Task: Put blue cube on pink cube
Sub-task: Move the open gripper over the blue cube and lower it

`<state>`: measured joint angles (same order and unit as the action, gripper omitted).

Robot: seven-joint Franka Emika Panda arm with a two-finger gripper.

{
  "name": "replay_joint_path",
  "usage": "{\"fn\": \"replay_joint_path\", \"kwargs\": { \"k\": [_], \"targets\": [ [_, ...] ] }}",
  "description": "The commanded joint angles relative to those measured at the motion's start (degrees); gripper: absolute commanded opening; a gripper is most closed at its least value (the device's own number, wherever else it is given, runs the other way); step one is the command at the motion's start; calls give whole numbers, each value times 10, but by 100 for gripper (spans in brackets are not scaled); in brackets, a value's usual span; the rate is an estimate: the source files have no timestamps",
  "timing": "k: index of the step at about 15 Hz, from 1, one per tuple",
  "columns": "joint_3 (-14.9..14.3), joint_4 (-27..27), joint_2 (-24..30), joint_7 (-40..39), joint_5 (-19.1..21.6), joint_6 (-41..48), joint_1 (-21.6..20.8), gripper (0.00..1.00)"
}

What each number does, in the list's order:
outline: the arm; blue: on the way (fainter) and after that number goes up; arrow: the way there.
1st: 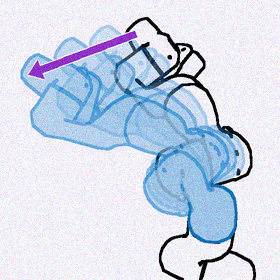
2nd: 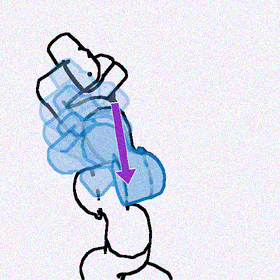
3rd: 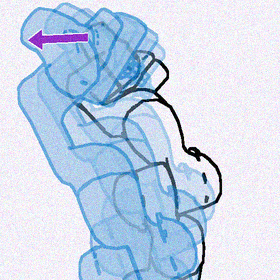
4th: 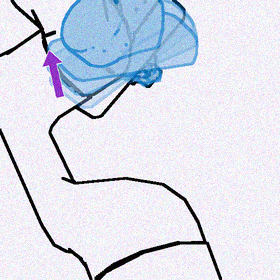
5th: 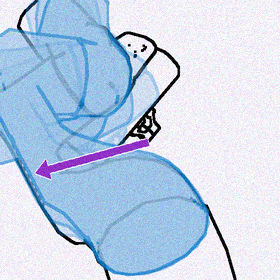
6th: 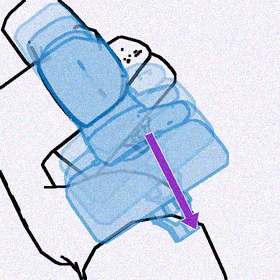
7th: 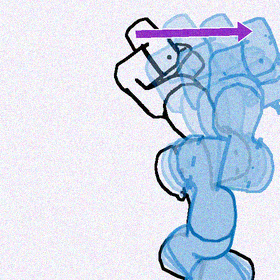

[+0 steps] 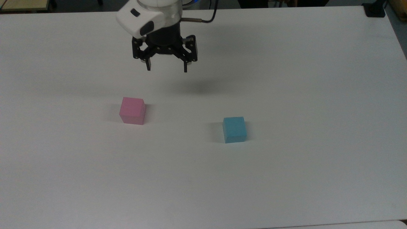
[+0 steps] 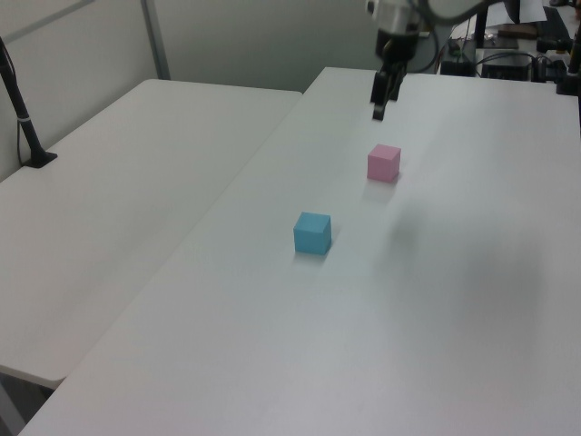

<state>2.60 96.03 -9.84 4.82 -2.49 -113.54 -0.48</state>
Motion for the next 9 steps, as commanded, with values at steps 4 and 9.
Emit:
{"fn": "replay_joint_path", "kwargs": {
  "k": [4,9],
  "targets": [
    [55,9,-83,154,3,-166,-19,100],
    [57,-17,-148,170,-25,-191,-71,100]
  ]
}}
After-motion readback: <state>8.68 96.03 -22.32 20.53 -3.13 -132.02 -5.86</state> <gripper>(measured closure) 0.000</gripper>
